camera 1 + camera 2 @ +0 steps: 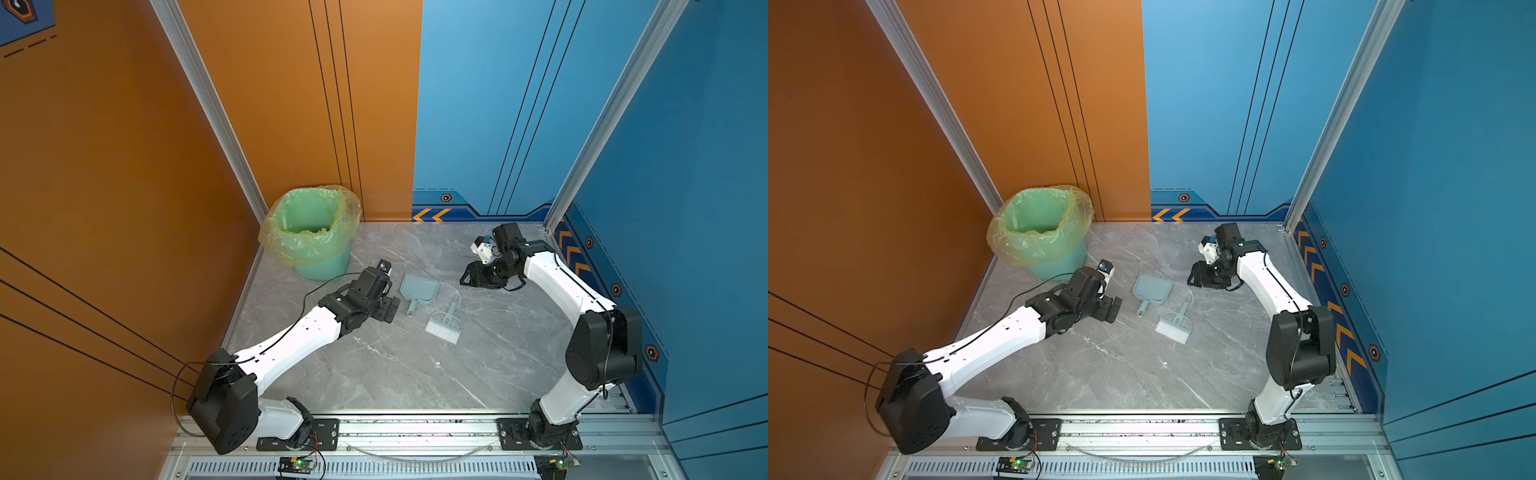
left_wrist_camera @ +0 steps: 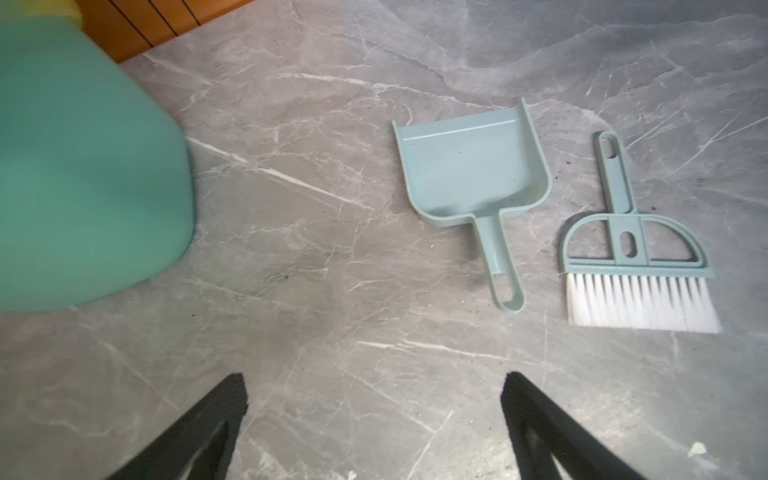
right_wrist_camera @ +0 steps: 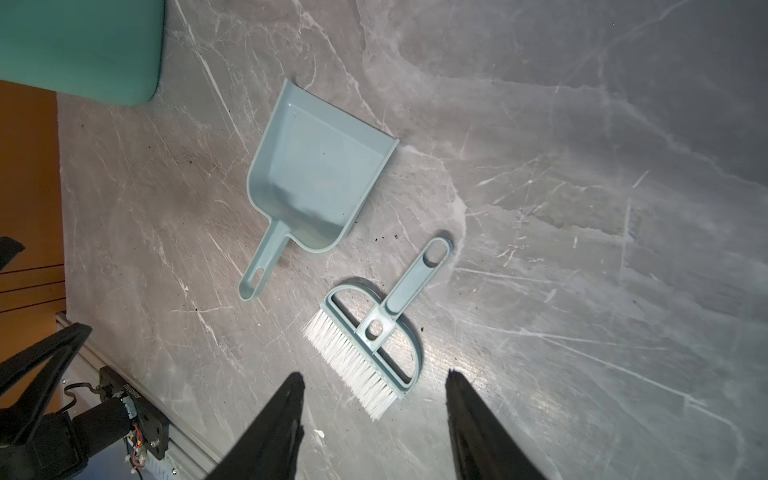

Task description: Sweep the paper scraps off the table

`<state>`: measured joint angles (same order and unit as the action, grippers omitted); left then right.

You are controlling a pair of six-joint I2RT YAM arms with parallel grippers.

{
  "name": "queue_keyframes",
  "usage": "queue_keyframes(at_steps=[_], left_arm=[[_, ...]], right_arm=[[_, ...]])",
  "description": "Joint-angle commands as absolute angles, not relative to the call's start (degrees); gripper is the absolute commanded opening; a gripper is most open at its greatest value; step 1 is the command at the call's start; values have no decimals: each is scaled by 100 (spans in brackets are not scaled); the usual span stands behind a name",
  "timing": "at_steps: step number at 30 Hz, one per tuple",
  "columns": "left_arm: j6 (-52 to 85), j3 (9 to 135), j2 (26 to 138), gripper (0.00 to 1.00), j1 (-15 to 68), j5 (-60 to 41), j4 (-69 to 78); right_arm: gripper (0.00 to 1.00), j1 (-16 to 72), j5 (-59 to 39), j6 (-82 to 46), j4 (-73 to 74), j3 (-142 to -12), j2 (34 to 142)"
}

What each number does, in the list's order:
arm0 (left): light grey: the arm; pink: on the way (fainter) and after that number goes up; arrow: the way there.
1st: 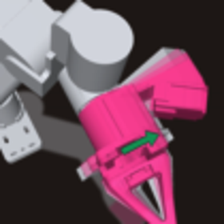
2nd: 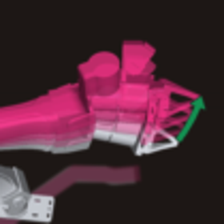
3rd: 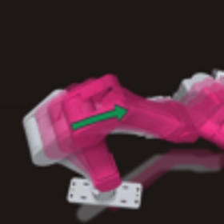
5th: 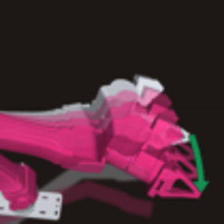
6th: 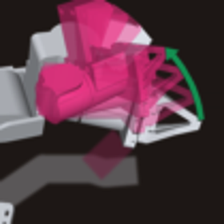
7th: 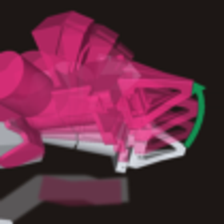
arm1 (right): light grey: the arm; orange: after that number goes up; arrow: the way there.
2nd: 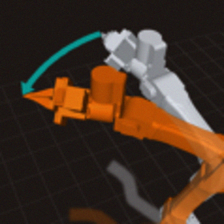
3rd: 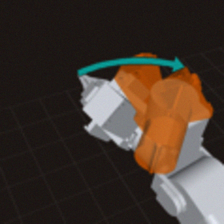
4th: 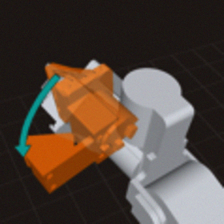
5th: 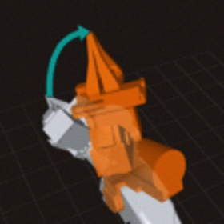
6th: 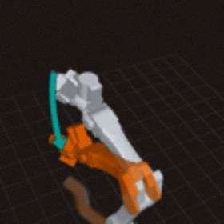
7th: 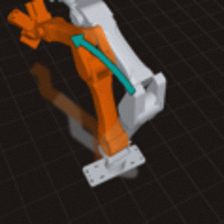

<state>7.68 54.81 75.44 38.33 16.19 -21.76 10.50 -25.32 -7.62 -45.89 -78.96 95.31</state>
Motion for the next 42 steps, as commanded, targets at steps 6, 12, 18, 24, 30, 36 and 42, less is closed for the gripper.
queue_keyframes(at_steps=[6,12,18,24,30,36,42], left_arm=[[241,4489,6258,98,3826,2745,-2053],[-17,3894,5491,97,3472,2969,-1828],[-547,3272,5081,98,2610,2432,-1448],[-618,2578,4812,98,1731,1899,-554],[-569,1977,4672,98,1277,1324,550],[-597,1785,5204,98,1047,1024,1506],[-793,1978,5860,98,977,718,1765]], right_arm=[[58,858,-1885,-305,-3645,-7027,8732],[59,627,-1716,-329,-3162,-6588,8454],[60,510,-1728,-349,-2701,-6260,8312],[60,501,-1293,-220,-1725,-5590,7935],[60,467,-1032,-107,-1167,-5192,7778],[61,347,-893,48,-180,-4587,7817],[62,110,-785,62,562,-4177,7904]])
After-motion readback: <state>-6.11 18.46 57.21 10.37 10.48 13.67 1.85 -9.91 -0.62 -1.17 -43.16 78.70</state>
